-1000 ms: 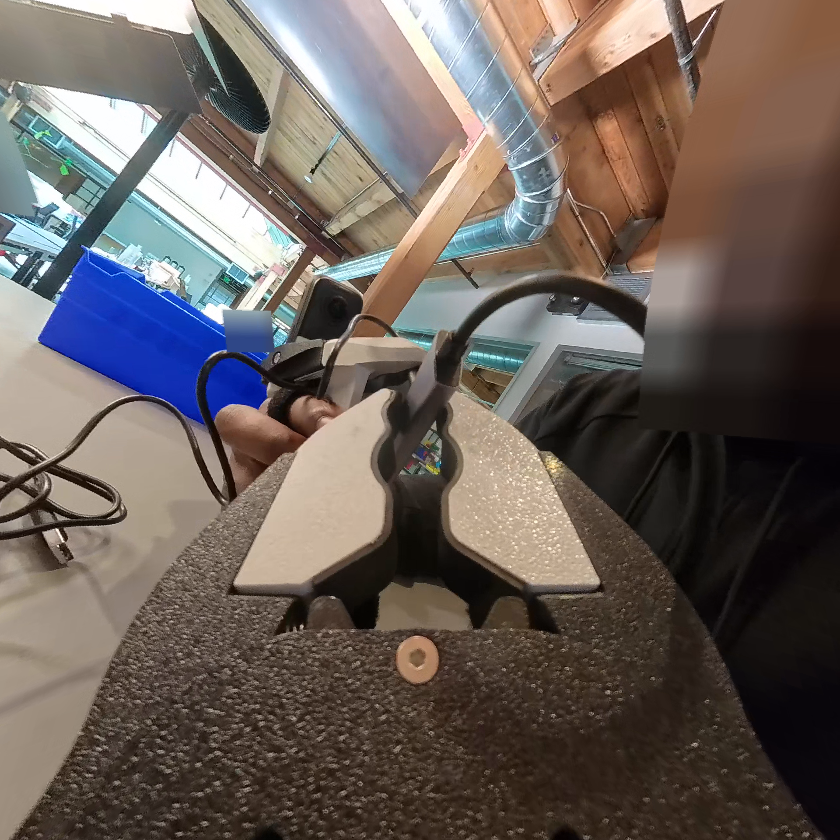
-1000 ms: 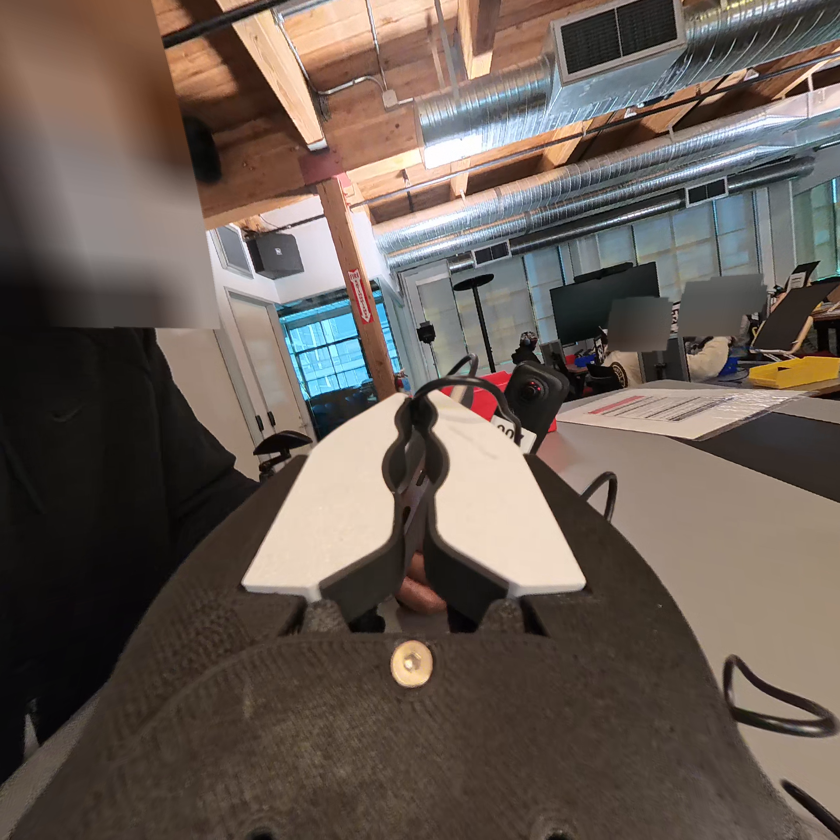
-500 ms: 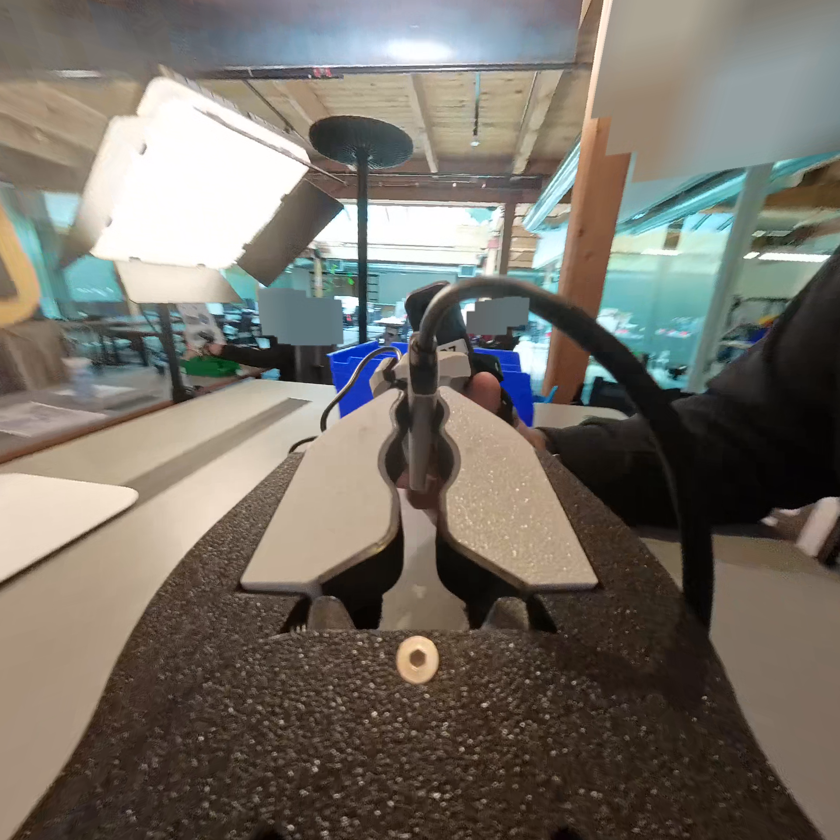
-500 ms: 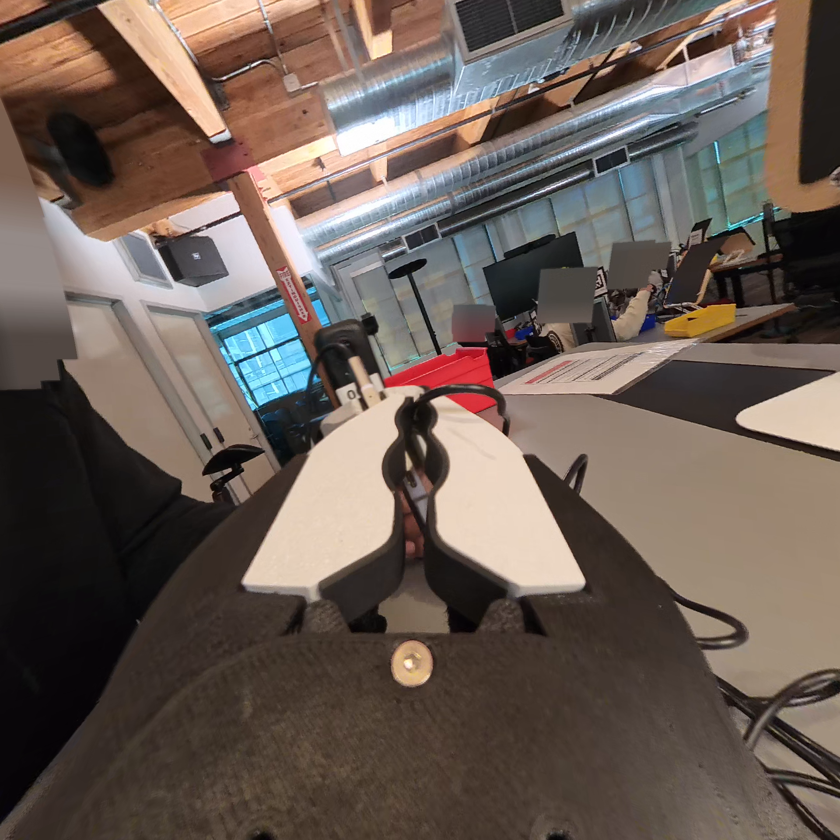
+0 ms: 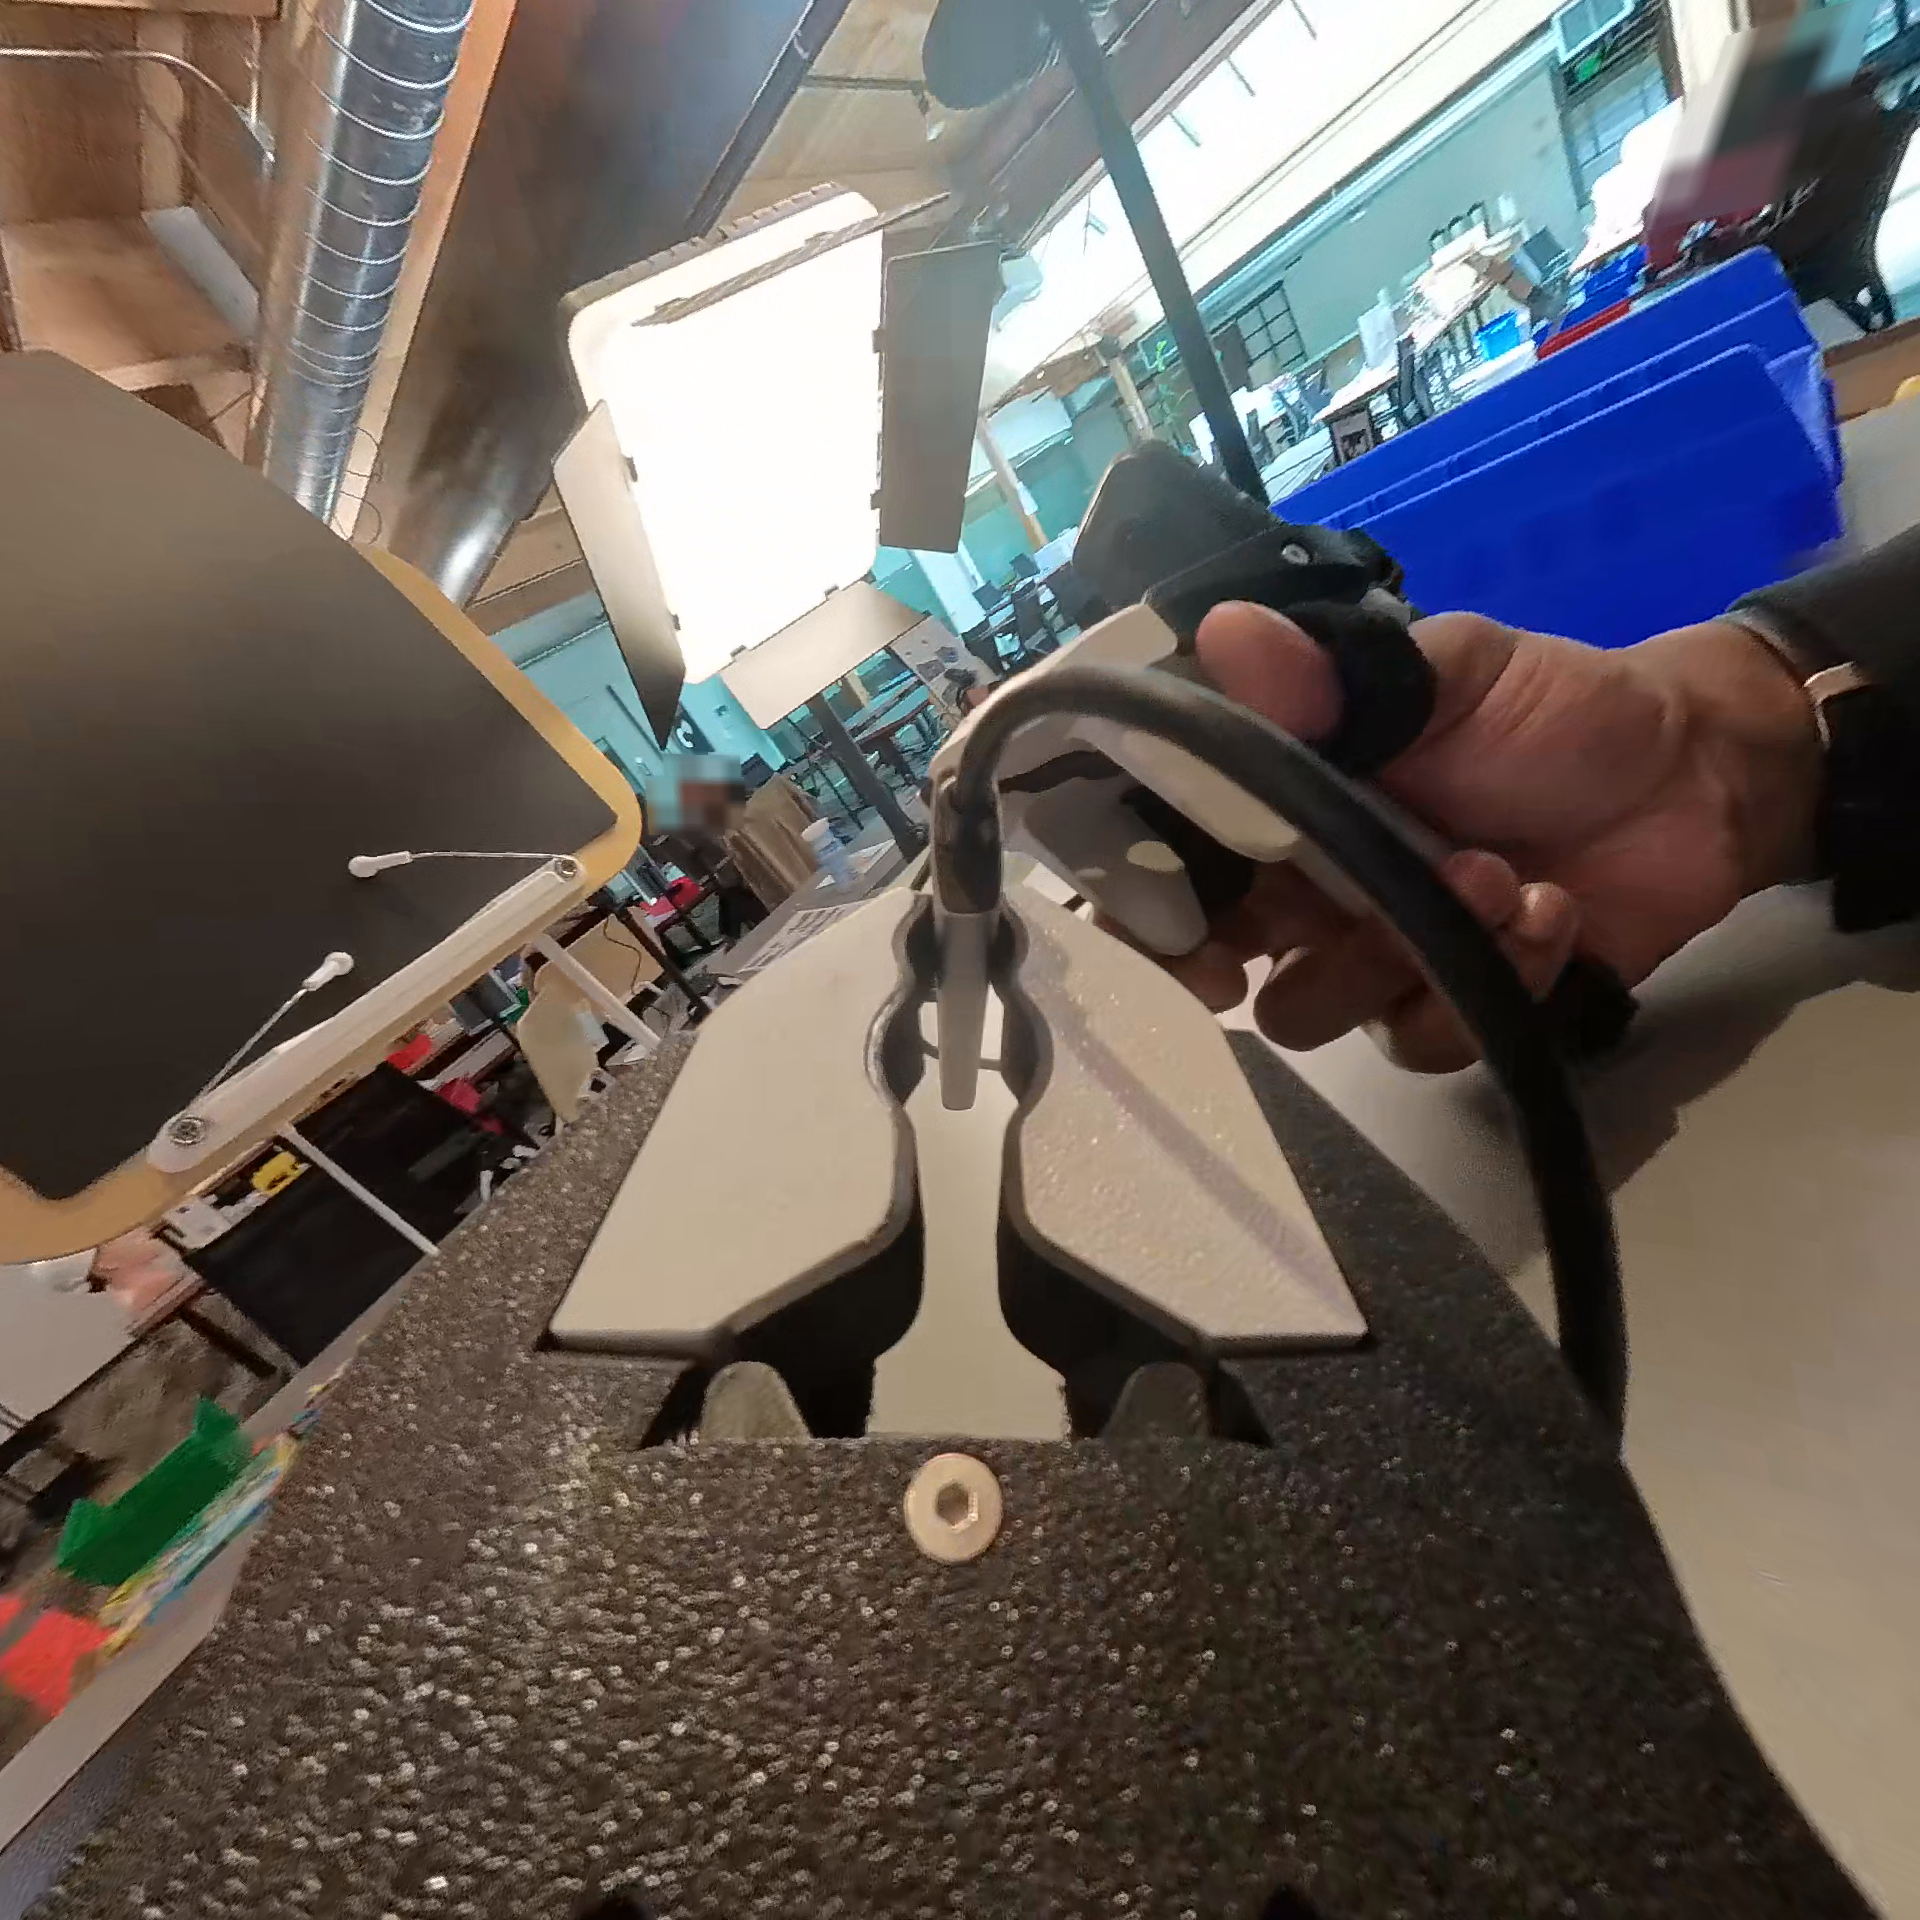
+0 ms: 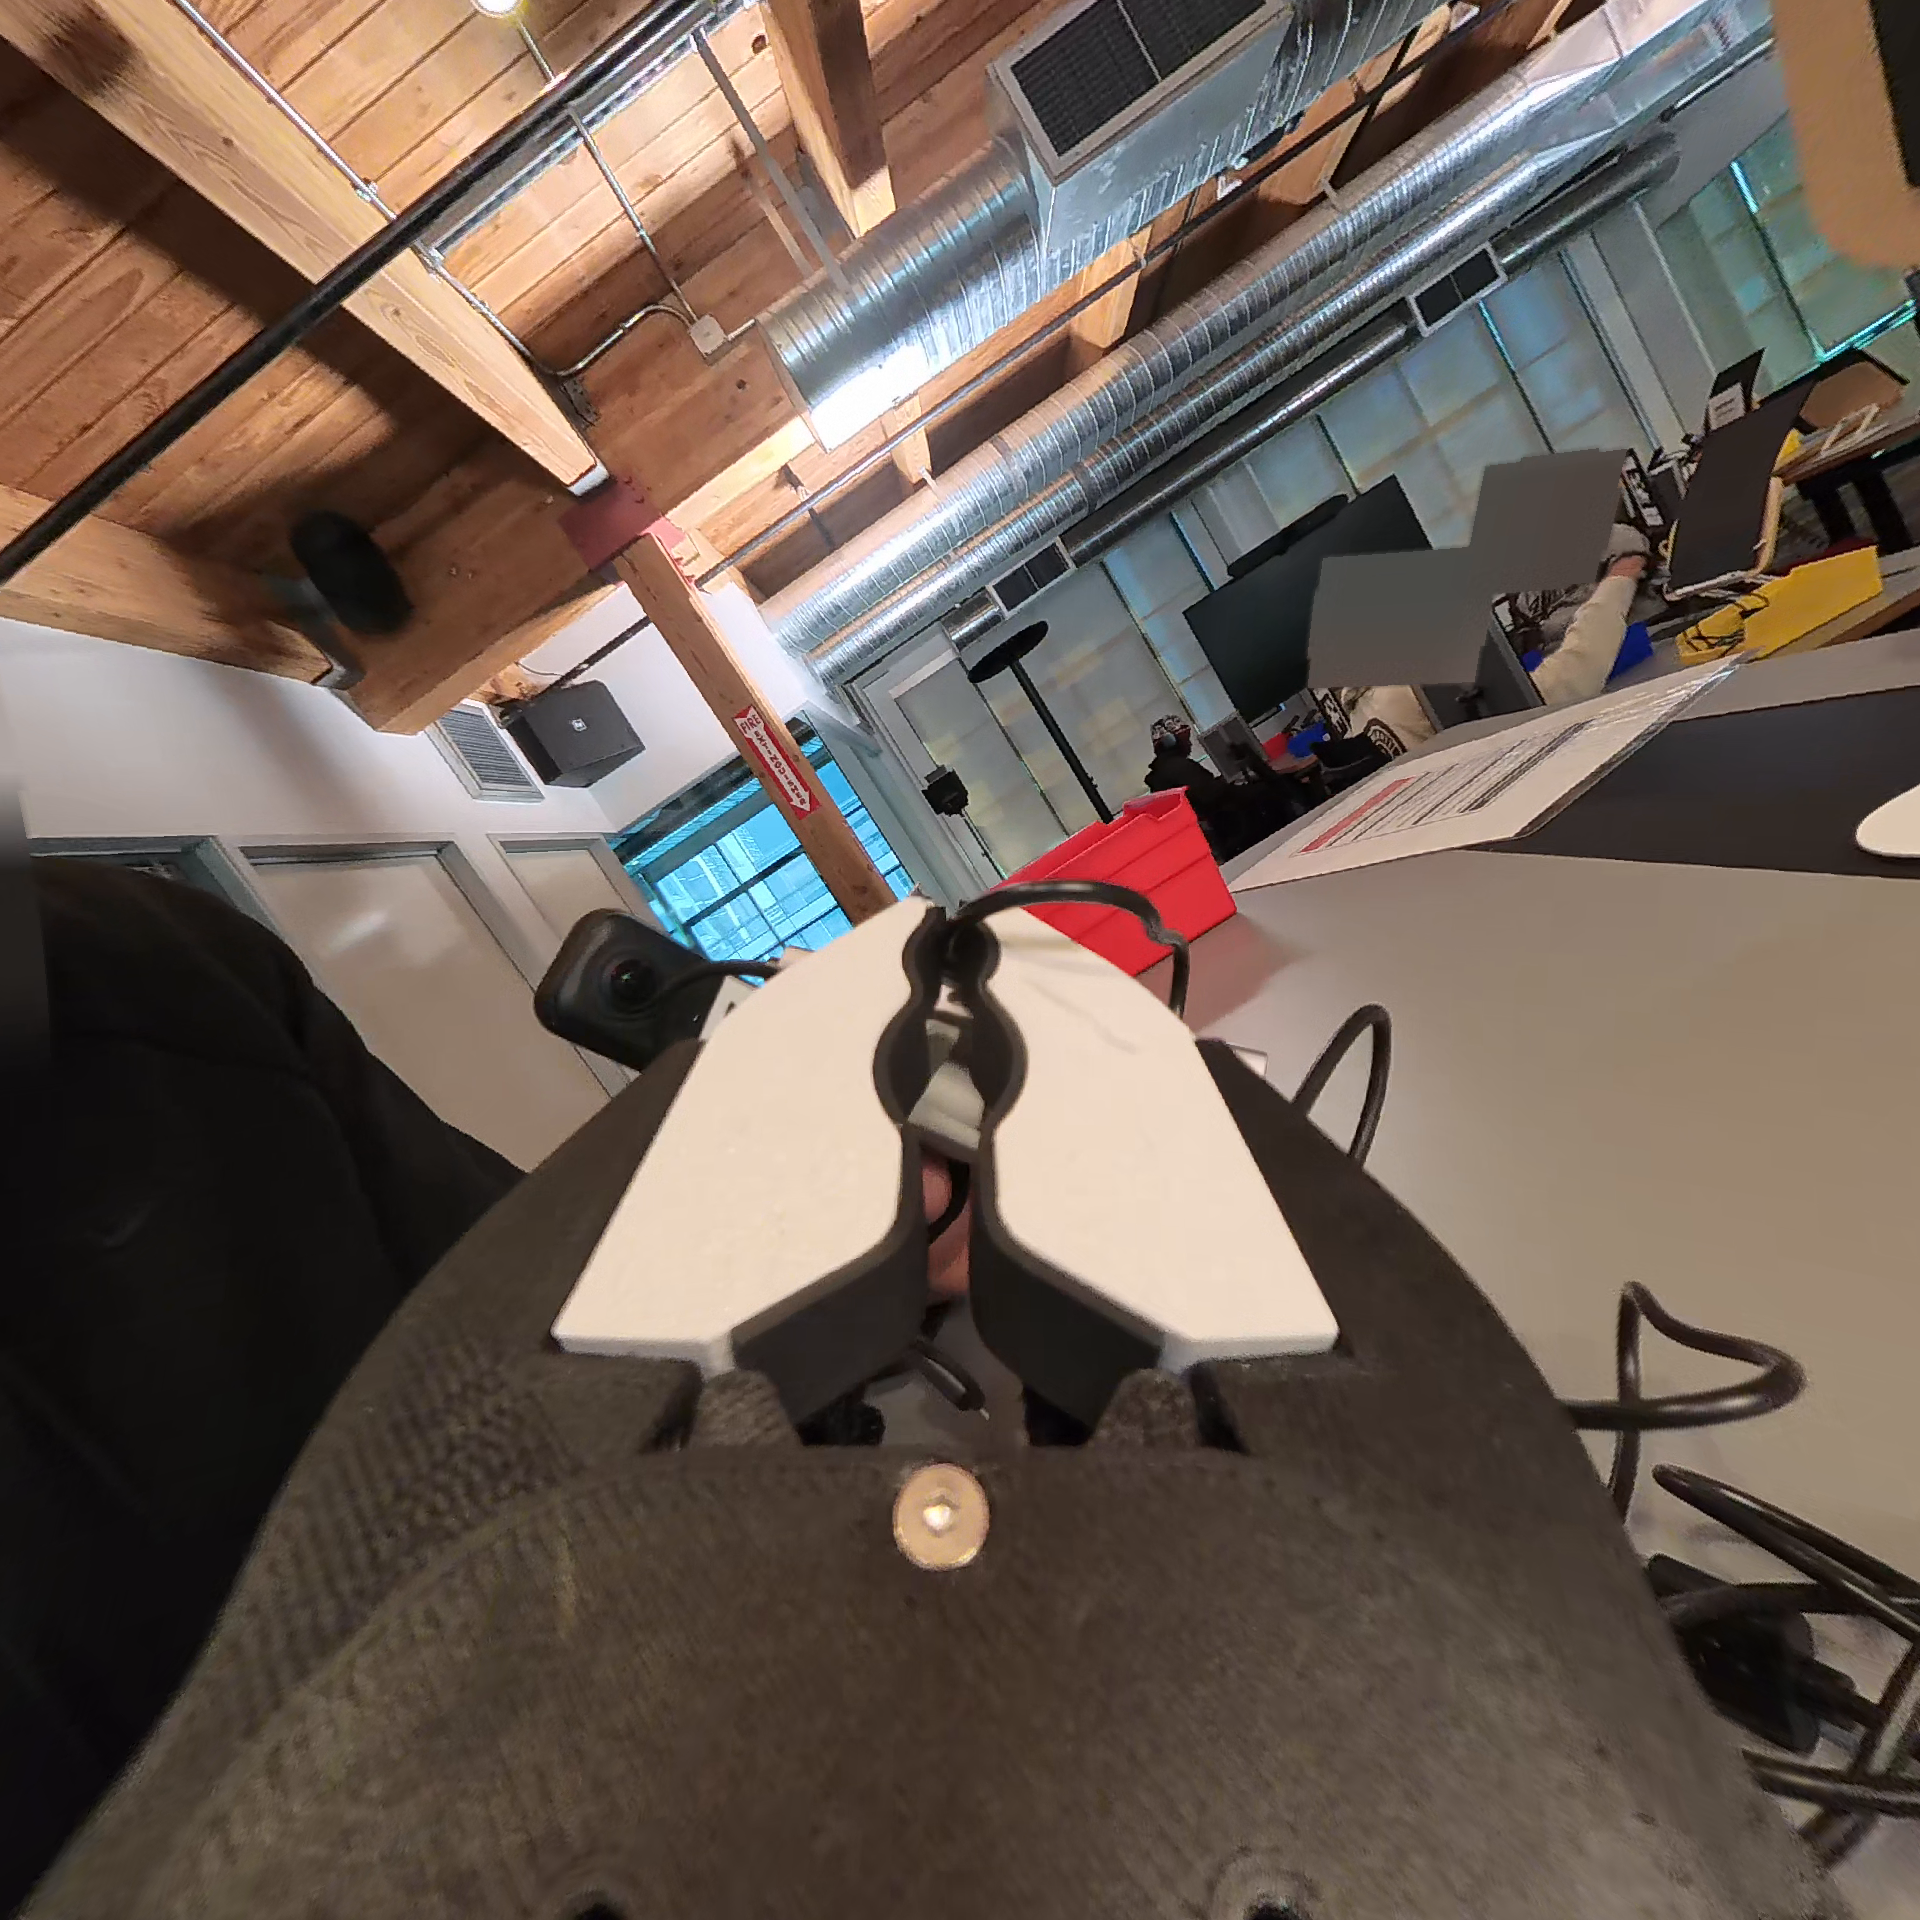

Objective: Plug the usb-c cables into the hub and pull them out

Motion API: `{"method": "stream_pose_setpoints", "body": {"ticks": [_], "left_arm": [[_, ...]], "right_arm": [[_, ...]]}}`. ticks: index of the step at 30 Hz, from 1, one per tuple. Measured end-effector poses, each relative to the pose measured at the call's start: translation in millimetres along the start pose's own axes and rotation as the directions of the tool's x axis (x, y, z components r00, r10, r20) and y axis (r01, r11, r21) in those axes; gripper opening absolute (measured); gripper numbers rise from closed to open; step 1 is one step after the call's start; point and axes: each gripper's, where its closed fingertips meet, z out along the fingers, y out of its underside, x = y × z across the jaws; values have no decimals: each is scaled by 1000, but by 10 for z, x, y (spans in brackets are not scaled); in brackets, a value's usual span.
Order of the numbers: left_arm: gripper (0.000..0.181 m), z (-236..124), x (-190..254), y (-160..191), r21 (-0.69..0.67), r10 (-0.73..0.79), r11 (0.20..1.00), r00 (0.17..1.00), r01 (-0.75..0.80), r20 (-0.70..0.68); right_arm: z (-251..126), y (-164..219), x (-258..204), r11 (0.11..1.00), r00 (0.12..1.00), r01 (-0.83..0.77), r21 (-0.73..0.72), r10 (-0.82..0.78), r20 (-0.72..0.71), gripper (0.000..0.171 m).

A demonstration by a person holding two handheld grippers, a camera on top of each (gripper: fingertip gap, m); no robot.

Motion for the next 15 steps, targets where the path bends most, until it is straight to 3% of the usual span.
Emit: {"method": "stream_pose_setpoints", "body": {"ticks": [15], "left_arm": [[10, 26, -15, 95, -52, 30, 998, 999, -29, 16]], "right_arm": [[-5, 62, 55, 998, 1000, -1, -56, 0, -9, 2]]}}
